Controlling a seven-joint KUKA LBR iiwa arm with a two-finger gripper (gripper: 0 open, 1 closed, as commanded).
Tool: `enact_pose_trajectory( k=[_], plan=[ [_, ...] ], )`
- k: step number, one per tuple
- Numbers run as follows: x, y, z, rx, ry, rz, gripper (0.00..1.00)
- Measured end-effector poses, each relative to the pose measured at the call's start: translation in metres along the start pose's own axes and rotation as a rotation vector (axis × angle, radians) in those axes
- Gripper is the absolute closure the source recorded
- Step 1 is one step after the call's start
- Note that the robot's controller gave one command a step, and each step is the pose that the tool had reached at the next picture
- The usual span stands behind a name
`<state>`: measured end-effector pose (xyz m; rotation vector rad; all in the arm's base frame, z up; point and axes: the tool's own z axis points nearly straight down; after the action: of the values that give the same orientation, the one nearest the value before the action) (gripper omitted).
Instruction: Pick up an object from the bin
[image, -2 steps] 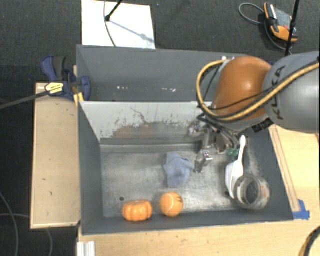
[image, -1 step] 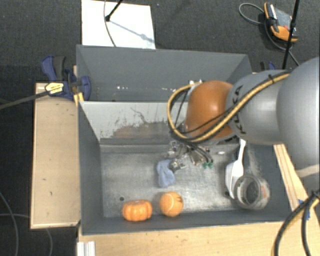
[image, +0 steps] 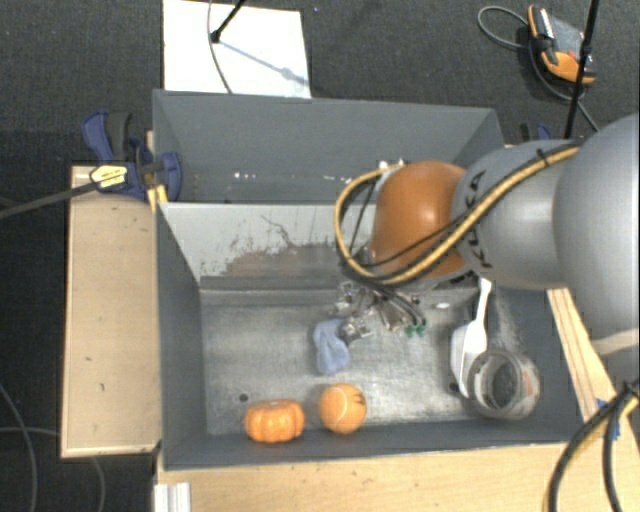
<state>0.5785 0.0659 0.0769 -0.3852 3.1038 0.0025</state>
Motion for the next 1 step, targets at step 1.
enact_pose_trajectory(
  k=[1],
  plan=[
    [0.0074, -0.0139, -0.1192, 0.000, 0.011, -0.001, 1.00]
  ],
)
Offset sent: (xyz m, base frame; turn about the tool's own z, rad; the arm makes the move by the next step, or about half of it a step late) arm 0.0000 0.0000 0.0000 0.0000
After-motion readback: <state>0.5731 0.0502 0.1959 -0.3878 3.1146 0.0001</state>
